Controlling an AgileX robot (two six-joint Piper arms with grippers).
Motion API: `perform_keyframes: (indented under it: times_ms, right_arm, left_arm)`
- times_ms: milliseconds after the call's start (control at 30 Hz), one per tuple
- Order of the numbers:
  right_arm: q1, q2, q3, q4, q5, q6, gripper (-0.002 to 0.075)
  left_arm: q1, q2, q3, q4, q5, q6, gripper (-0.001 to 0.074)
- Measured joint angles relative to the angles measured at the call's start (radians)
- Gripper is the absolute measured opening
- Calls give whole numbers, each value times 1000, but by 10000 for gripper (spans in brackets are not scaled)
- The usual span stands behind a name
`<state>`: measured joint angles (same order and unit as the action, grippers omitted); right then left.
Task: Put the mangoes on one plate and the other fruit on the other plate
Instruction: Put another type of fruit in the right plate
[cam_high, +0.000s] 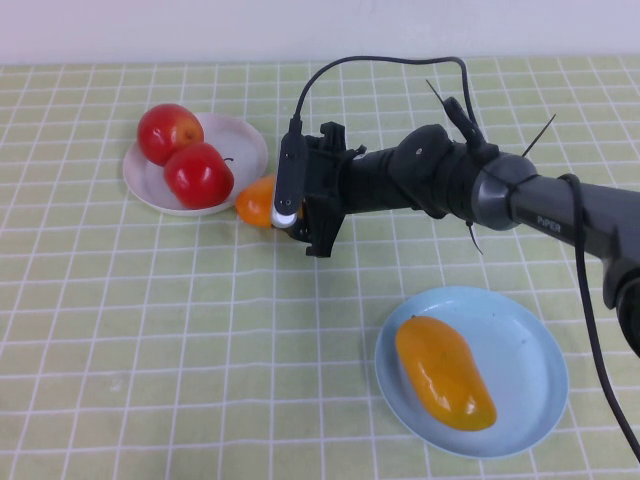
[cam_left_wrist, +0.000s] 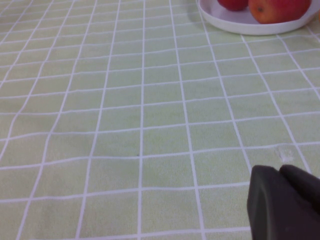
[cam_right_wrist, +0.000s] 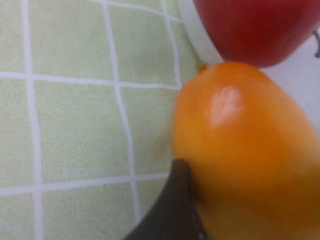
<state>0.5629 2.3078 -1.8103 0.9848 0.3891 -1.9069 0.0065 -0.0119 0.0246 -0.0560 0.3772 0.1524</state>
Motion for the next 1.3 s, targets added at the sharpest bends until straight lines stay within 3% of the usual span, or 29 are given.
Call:
perform_keyframes:
  times_ms: [433, 800, 967, 1133, 1300]
  right_arm:
    - [-1, 6, -10, -56, 2, 50, 567]
    - [-6, -35, -29, -384, 146, 497, 327]
    - [-6, -83, -29, -471, 332, 680, 280]
    - [-6, -94, -20, -535, 479, 802, 287]
    - [-6, -149, -48, -549, 441, 820, 396]
  left_arm:
    - [0, 0, 0, 0, 0, 0, -1]
    - [0, 0, 0, 0, 0, 0, -1]
    - [0, 0, 0, 0, 0, 0, -1]
    - [0, 0, 0, 0, 0, 0, -1]
    - [0, 0, 0, 0, 0, 0, -1]
